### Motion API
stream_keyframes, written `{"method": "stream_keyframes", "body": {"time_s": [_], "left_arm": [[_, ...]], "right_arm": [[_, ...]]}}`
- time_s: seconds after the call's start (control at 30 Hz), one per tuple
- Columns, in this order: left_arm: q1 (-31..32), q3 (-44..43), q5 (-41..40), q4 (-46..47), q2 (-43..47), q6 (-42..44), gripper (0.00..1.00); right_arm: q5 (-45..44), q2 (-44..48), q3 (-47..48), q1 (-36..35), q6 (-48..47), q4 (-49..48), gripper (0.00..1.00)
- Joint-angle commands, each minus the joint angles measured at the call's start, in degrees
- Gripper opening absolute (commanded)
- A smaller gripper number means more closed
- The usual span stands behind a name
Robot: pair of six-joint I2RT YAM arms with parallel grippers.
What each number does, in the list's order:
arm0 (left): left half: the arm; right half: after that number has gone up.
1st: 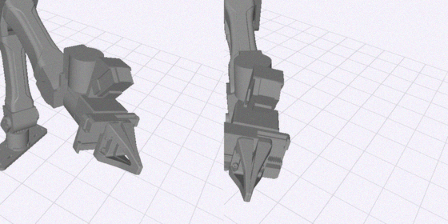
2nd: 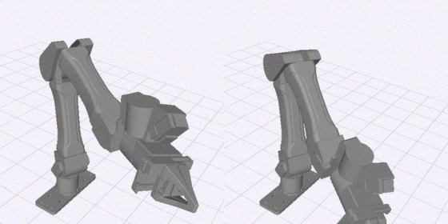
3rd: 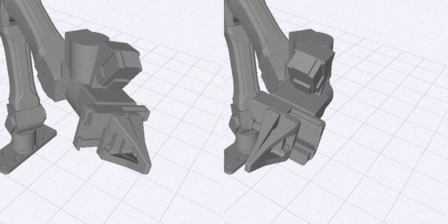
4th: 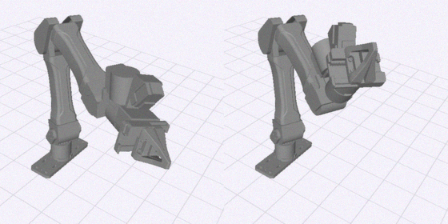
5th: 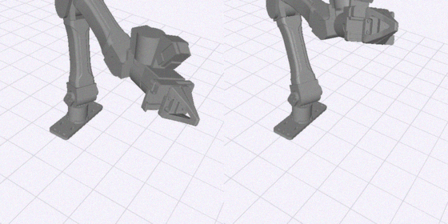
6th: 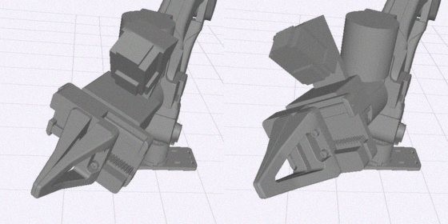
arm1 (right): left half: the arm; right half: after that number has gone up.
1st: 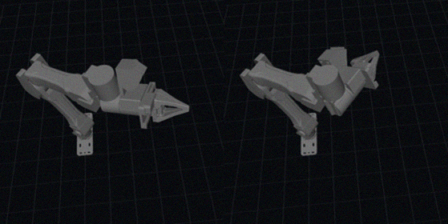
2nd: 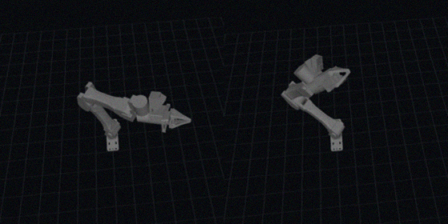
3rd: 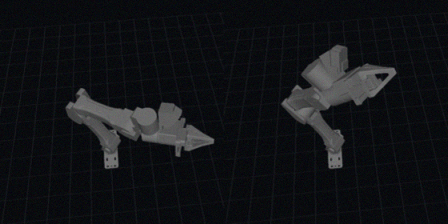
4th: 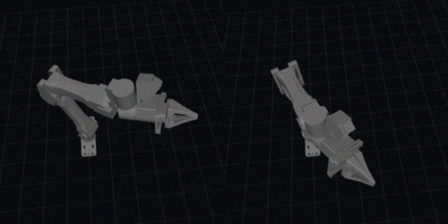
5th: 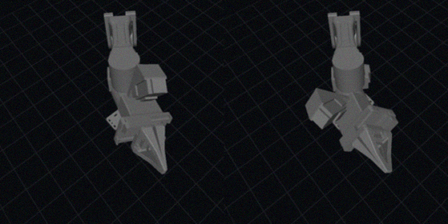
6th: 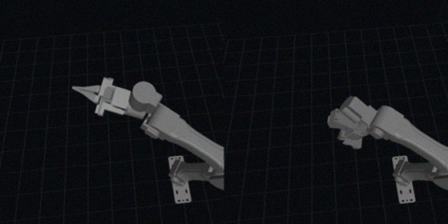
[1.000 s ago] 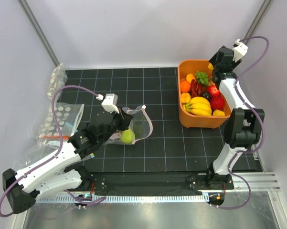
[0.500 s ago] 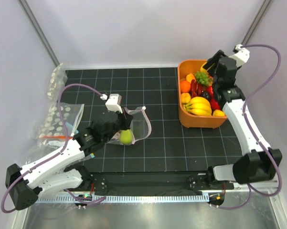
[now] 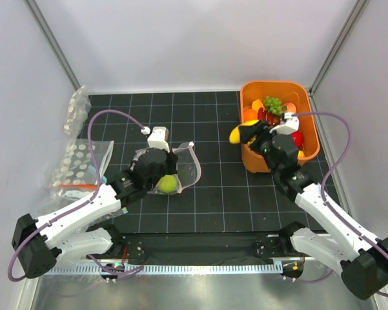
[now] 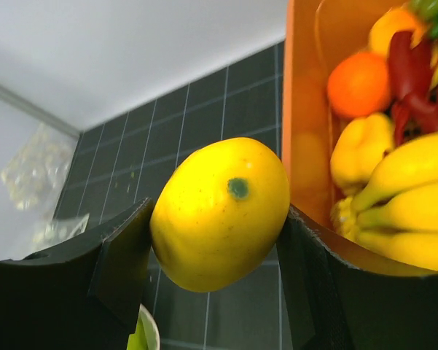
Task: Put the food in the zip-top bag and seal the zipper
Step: Place the fake fruit in the zipper food storage bag.
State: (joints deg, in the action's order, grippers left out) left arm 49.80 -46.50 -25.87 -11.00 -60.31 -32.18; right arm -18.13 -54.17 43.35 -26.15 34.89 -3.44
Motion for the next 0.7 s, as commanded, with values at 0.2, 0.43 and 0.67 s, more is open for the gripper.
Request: {"method": "stream_keyframes", "body": {"time_s": [0.2, 0.43, 0.67], "left_arm": [[0.0, -1.9, 0.3, 3.3, 1.1, 0.8, 0.0], [0.0, -0.3, 7.1, 6.6, 4.7, 1.1, 0.0], [0.0, 3.2, 10.9, 11.7, 9.0, 0.6, 0.0]], "right_arm": [[5.9, 7.1, -6.8, -10.8, -3.5, -9.0, 0.36], [15.5, 5.8, -9.1, -12.7, -4.4, -16.4, 0.36], [17.3, 3.2, -9.4, -17.5, -6.9, -21.5, 0.36]]}}
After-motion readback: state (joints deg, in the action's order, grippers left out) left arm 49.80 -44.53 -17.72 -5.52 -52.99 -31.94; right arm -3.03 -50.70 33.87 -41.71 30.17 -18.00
